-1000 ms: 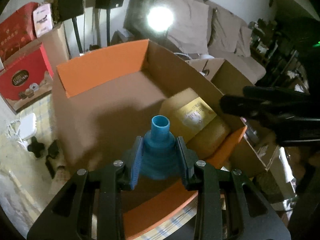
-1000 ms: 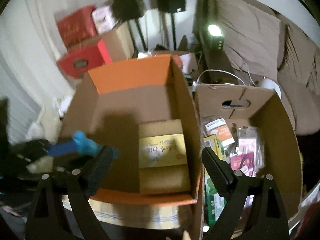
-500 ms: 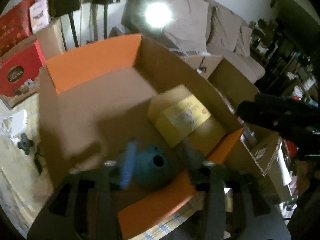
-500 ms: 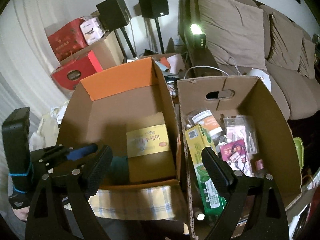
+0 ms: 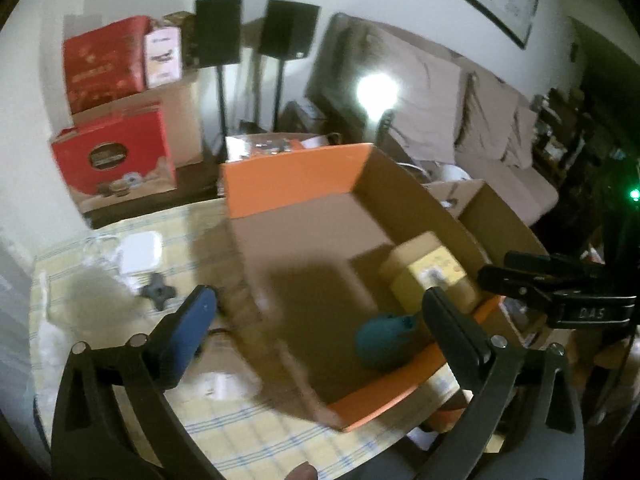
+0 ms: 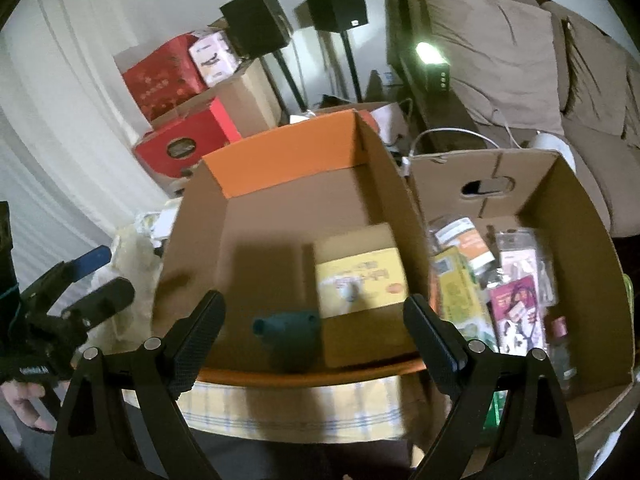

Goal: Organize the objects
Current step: 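Lower the blue funnel into the orange box and open the left gripper, then move the right gripper back to the table over the clear plastic tray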

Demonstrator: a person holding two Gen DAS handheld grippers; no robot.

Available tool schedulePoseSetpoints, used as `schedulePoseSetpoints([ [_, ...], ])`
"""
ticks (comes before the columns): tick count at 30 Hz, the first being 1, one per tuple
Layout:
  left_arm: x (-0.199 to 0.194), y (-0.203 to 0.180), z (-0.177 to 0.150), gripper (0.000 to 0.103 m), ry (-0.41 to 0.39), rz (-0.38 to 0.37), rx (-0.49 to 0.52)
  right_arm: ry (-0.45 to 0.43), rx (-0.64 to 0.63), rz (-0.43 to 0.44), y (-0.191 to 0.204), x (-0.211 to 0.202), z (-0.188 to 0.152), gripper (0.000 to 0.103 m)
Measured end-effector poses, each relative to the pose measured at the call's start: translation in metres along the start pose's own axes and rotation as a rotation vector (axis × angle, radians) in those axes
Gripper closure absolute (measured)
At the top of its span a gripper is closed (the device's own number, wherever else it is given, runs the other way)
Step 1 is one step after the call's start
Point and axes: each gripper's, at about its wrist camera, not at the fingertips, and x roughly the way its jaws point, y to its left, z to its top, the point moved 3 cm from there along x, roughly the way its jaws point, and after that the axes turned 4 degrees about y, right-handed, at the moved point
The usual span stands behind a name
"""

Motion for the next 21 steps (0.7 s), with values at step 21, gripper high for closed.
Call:
schedulePoseSetpoints([
  [21,-0.063,0.131,-0.031,0.0,-0.01,0.194,-0.133,0.015,-0.17,0.125,0.112,0.017,0.006,0.013],
])
